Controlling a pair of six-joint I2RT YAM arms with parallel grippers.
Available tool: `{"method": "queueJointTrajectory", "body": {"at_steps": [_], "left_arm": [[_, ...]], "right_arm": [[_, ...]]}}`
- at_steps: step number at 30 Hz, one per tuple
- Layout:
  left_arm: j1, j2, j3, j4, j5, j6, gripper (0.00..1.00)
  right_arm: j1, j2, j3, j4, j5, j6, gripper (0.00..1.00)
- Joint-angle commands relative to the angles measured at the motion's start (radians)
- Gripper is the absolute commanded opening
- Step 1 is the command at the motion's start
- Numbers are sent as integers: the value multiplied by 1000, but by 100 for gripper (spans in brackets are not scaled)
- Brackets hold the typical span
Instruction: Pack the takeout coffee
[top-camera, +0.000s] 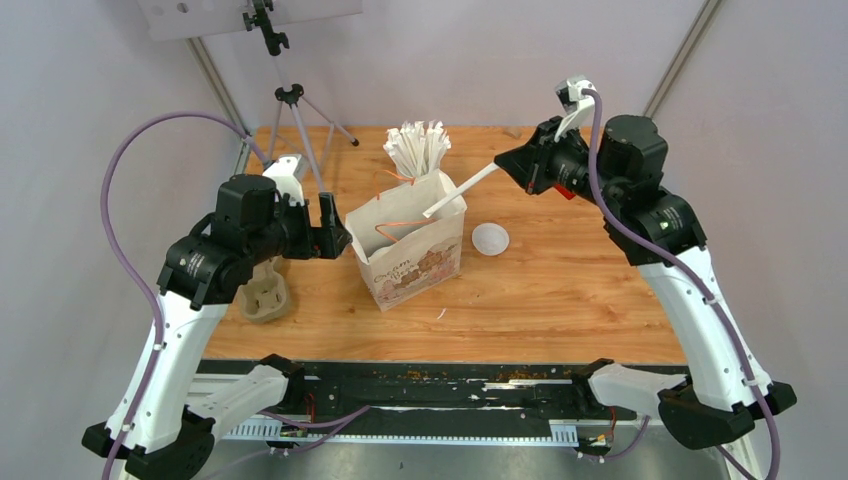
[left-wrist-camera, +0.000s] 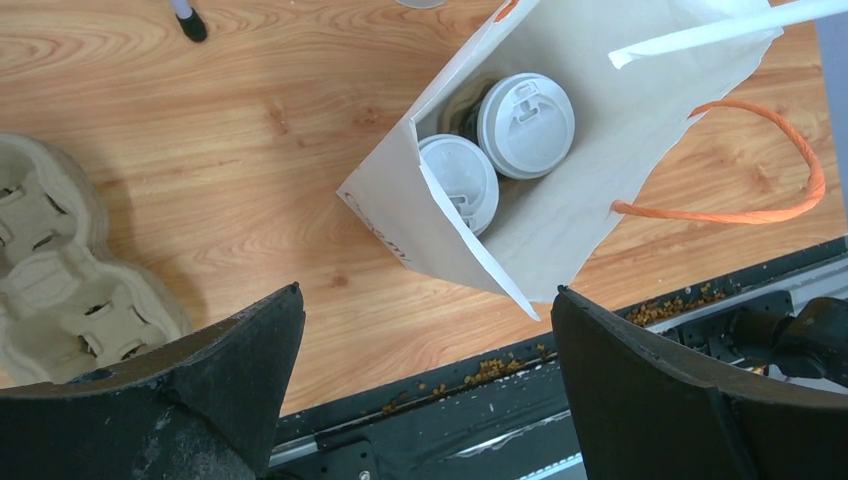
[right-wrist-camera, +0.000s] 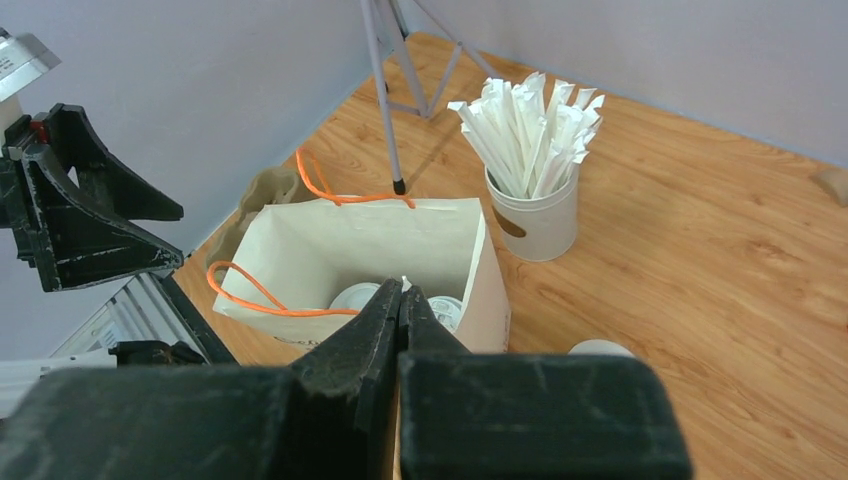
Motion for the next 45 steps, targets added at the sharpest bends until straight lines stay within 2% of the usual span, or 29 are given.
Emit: {"method": "queueJointTrajectory", "body": {"at_steps": [1, 8, 20, 22, 24, 28, 29, 38, 41, 45], "left_arm": [[6, -15, 28, 15, -16, 11, 100], [6, -29, 30, 6, -41, 14, 100], [6, -21, 41, -5, -55, 31, 100], [6, -19, 44, -6, -56, 34, 100], [6, -20, 46, -6, -79, 35, 100], [6, -21, 59, -18, -96, 34, 100], [5, -24, 58, -23, -101, 34, 100], [6, -60, 23, -33, -112, 25, 100], [6, -59, 26, -47, -125, 25, 100], [6, -59, 22, -80, -133, 15, 100]], "right_arm": [[12, 30, -49, 152, -52, 79, 0], [89, 119, -117, 283, -66, 135, 0], [103, 253, -203, 472, -156, 268, 0], [103, 274, -205, 462, -153, 262, 3], [99, 303, -164, 402, -124, 247, 9], [99, 339, -74, 311, -82, 170, 30], [97, 344, -54, 286, -64, 147, 33], [90, 438, 114, 258, 210, -123, 38], [82, 518, 183, 247, 253, -212, 39], [58, 643, 330, 180, 257, -225, 38]]}}
